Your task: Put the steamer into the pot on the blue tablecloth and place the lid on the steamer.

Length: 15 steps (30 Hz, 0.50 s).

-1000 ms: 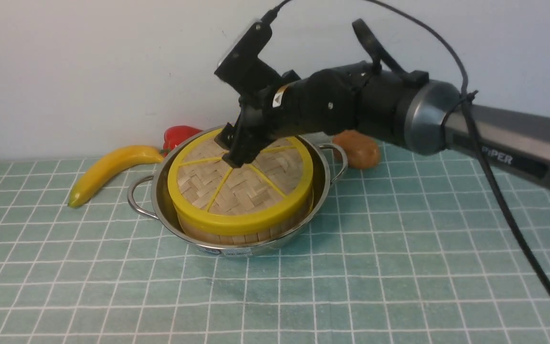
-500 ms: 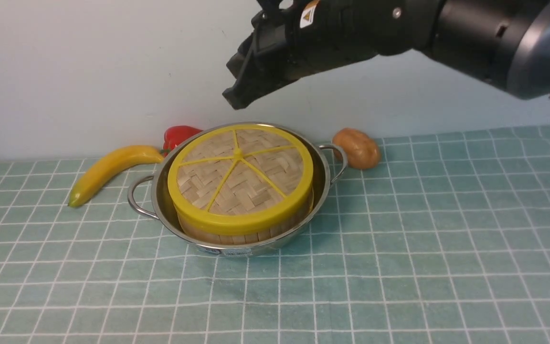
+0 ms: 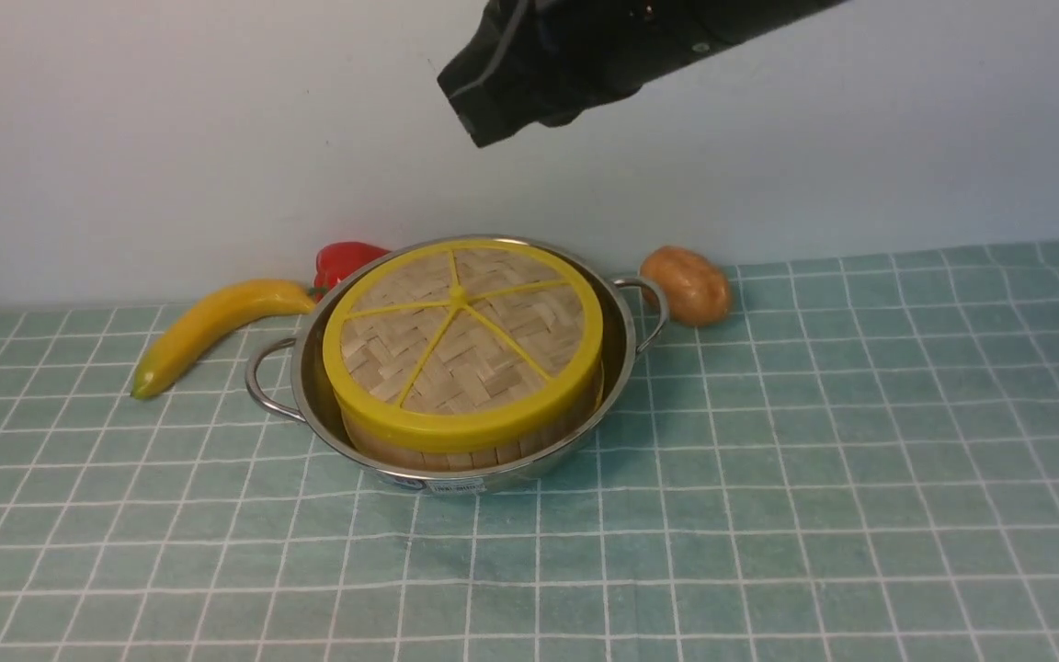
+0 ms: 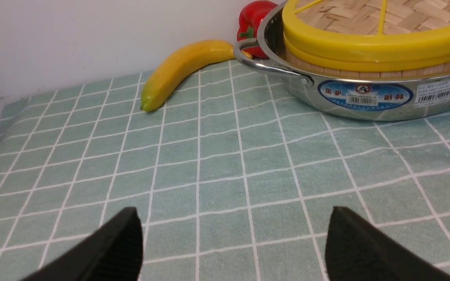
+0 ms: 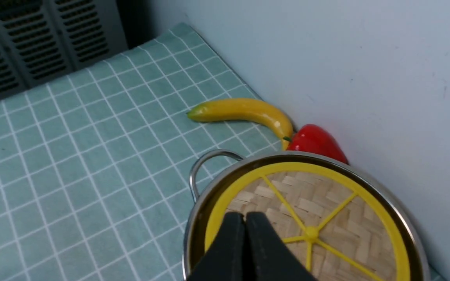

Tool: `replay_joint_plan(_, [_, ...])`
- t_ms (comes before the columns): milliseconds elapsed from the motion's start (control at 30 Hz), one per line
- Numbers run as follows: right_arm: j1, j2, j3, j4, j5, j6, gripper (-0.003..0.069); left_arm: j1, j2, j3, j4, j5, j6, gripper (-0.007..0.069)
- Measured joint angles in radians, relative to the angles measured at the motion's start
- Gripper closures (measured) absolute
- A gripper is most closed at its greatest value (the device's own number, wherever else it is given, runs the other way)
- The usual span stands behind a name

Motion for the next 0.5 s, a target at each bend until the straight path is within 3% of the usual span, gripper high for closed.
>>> replay_joint_plan(133, [-0.004, -0.026, 0.042, -0.054, 0.032, 0.032, 0.0652, 0.0, 0.0, 0.0, 0.0, 0.0, 0.0, 0.0046])
replay_joint_plan(233, [-0.021, -0.147, 0.236, -0.14, -0.018, 0.08, 0.065, 0.0, 0.0, 0.0, 0.0, 0.0, 0.0, 0.0046])
replay_joint_plan(300, [-0.076, -0.32, 0.477, -0.182, -0.136, 0.149, 0.0648, 0.0, 0.0, 0.0, 0.0, 0.0, 0.0, 0.0046])
replay_joint_plan(367, [-0.11, -0.424, 0.584, -0.188, -0.209, 0.179, 0.0646, 0.0, 0.0, 0.0, 0.0, 0.0, 0.0, 0.0046])
replay_joint_plan(433, [-0.176, -0.565, 0.753, -0.189, -0.31, 0.227, 0.0643, 0.0, 0.0, 0.0, 0.0, 0.0, 0.0, 0.0046])
replay_joint_plan(467, [-0.259, -0.729, 0.932, -0.19, -0.409, 0.269, 0.0641, 0.0, 0.0, 0.0, 0.0, 0.0, 0.0, 0.0046])
replay_joint_plan(500, [-0.269, -0.748, 0.951, -0.19, -0.432, 0.272, 0.0641, 0.0, 0.0, 0.0, 0.0, 0.0, 0.0, 0.0046])
